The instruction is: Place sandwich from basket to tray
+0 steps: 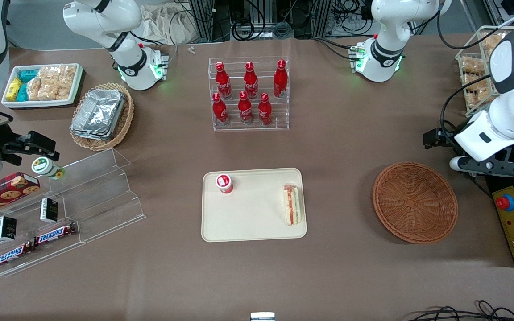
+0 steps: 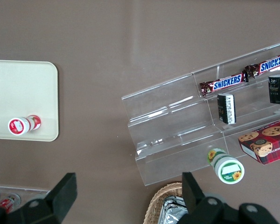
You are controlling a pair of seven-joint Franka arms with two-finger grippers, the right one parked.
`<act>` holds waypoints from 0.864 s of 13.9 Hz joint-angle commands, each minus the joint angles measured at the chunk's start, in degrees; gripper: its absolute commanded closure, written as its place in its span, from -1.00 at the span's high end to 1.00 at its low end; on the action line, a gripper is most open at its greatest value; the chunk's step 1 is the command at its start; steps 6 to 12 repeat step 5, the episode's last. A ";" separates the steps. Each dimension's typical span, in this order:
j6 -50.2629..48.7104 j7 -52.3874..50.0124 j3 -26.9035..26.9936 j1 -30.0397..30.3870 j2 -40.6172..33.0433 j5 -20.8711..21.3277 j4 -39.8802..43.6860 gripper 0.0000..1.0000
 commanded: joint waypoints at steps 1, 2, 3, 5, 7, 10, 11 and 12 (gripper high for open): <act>0.87 0.98 1.01 -0.70 -0.89 -0.94 -0.58 1.00; 0.70 0.98 1.10 -0.78 -0.45 -0.85 0.12 1.00; 0.70 0.98 1.10 -0.70 -0.27 -0.85 0.39 1.00; 0.70 0.98 1.19 -0.70 -0.27 -0.94 0.48 1.00; 0.70 0.98 1.19 -0.70 -0.27 -0.94 0.48 1.00; 0.70 0.98 1.19 -0.70 -0.27 -0.94 0.48 1.00; 0.70 0.98 1.19 -0.70 -0.27 -0.94 0.48 1.00; 0.70 0.98 1.19 -0.70 -0.27 -0.94 0.48 1.00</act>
